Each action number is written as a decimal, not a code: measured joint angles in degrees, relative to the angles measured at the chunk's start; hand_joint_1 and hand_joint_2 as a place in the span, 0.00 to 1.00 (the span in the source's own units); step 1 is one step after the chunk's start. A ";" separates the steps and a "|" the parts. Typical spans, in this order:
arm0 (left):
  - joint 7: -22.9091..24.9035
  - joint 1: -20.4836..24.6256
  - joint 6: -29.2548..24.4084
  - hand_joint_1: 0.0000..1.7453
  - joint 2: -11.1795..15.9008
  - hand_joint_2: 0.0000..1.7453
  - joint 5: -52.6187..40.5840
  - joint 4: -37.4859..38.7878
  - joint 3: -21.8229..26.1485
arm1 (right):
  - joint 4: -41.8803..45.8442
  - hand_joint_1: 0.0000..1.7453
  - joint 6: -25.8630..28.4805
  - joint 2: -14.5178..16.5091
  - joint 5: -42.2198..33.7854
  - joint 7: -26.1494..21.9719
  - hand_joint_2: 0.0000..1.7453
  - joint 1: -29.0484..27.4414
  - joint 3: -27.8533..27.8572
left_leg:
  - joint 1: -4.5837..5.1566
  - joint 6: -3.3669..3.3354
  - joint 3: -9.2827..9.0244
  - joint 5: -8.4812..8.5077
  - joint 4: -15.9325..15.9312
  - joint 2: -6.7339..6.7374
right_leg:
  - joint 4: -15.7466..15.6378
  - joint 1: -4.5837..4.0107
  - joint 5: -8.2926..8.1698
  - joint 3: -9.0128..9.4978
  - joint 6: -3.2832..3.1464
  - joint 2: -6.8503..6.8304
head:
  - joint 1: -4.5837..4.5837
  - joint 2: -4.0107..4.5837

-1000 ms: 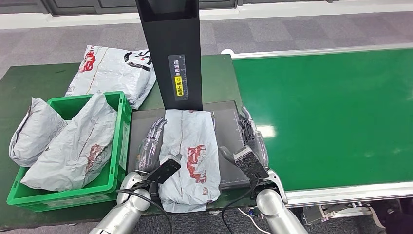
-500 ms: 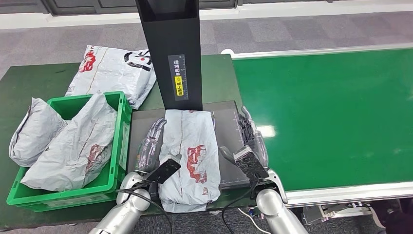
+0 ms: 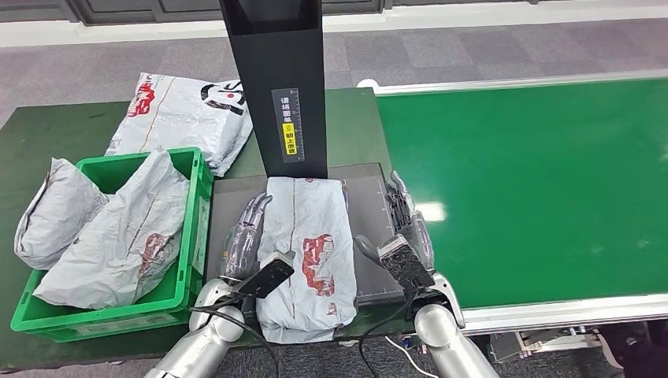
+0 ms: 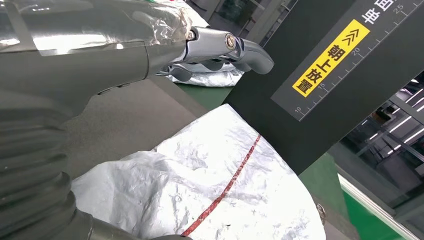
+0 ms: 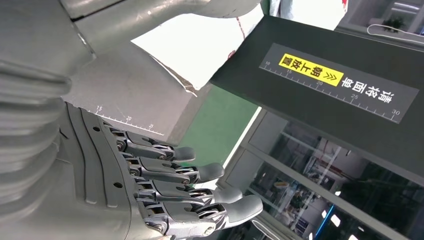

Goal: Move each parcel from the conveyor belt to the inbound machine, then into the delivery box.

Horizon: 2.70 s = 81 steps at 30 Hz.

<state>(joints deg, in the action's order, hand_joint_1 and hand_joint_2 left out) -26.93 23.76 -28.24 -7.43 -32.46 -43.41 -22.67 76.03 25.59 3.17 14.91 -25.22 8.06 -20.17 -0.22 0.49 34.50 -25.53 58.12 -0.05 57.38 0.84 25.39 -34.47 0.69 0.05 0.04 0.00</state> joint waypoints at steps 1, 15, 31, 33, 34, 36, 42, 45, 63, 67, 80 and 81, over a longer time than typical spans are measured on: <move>0.00 0.00 0.00 0.00 0.00 1.00 0.00 0.00 0.00 | -0.01 0.00 0.00 0.00 0.00 0.00 1.00 0.00 0.00 | 0.00 0.00 0.00 0.00 0.00 0.00 | 0.00 0.00 0.00 0.00 0.00 0.00 | 0.00 0.00; 12.74 4.75 13.53 1.00 0.94 1.00 -15.03 5.56 -5.48 | -0.08 0.00 -4.72 0.04 -0.31 0.89 1.00 0.01 0.20 | 0.00 -0.03 -0.04 0.03 0.00 -0.17 | -0.01 0.00 0.02 0.12 0.01 -0.22 | -0.01 0.00; 18.00 13.01 19.55 1.00 1.49 1.00 -23.92 15.47 -14.35 | -0.08 0.00 -7.38 0.25 1.24 1.55 1.00 0.23 1.51 | -0.01 -0.03 -0.75 -0.02 -0.04 -0.27 | 0.00 -0.01 0.13 0.88 0.02 -0.35 | -0.02 0.00; 18.15 13.02 19.54 1.00 1.49 1.00 -24.49 15.52 -14.36 | -0.08 0.00 -7.59 0.34 1.39 1.55 1.00 0.26 1.70 | -0.01 -0.02 -0.76 -0.02 -0.04 -0.27 | 0.00 -0.01 0.14 0.89 0.01 -0.35 | -0.02 0.00; 18.19 13.02 19.54 1.00 1.48 1.00 -24.79 15.53 -14.36 | -0.08 0.00 -7.67 0.39 1.47 1.56 1.00 0.26 1.76 | -0.01 -0.02 -0.76 -0.02 -0.04 -0.26 | 0.00 -0.01 0.14 0.89 0.01 -0.35 | -0.02 0.00; 18.31 13.02 19.53 1.00 1.47 1.00 -25.47 15.54 -14.36 | -0.08 0.00 -7.76 0.45 1.64 1.60 1.00 0.27 1.84 | -0.01 -0.02 -0.76 -0.02 -0.04 -0.26 | 0.00 -0.01 0.14 0.89 0.01 -0.35 | -0.02 0.00; 18.69 12.98 19.43 1.00 1.44 1.00 -26.61 15.56 -14.36 | -0.08 0.00 -8.03 0.50 2.10 1.69 1.00 0.27 1.88 | -0.01 -0.02 -0.76 -0.02 -0.04 -0.26 | 0.00 0.00 0.14 0.89 0.01 -0.35 | -0.02 0.00; 18.69 12.96 19.39 1.00 1.44 1.00 -27.00 15.54 -14.36 | -0.08 0.00 -8.22 0.50 2.37 1.81 1.00 0.27 1.88 | -0.01 -0.02 -0.76 -0.02 -0.04 -0.26 | 0.00 0.00 0.14 0.89 0.01 -0.35 | -0.02 0.00; 18.69 12.93 19.37 1.00 1.44 1.00 -27.10 15.54 -14.36 | -0.08 0.00 -8.31 0.61 2.45 1.84 1.00 0.27 1.90 | 0.00 -0.02 -0.77 -0.02 -0.04 -0.26 | 0.00 0.00 0.14 0.90 0.01 -0.35 | -0.02 0.00; 18.69 12.93 19.37 1.00 1.44 1.00 -27.10 15.54 -14.36 | -0.08 0.00 -8.31 0.66 2.45 1.84 1.00 0.27 1.90 | -0.01 -0.02 -0.77 -0.02 -0.05 -0.26 | 0.00 0.00 0.14 0.90 0.01 -0.35 | -0.02 0.00; 18.69 12.93 19.37 1.00 1.44 1.00 -27.10 15.54 -14.36 | -0.08 0.00 -8.31 0.68 2.45 1.85 1.00 0.27 1.90 | -0.01 -0.02 -0.77 -0.02 -0.05 -0.26 | 0.00 0.00 0.14 0.90 0.01 -0.35 | -0.02 0.00; 18.69 12.93 19.37 1.00 1.44 1.00 -27.10 15.54 -14.36 | -0.08 0.00 -8.31 0.68 2.45 1.85 1.00 0.27 1.90 | -0.01 -0.02 -0.77 -0.02 -0.05 -0.26 | 0.00 0.00 0.14 0.90 0.01 -0.35 | -0.02 0.00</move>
<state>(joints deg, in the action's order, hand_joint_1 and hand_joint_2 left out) -8.24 36.69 -8.87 -5.99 -59.56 -27.87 -37.03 75.95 17.29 3.85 17.35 -23.38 8.33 -18.27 -0.23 0.47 33.73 -25.55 58.07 -0.31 57.38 0.84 25.53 -33.57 0.70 -0.30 0.02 0.00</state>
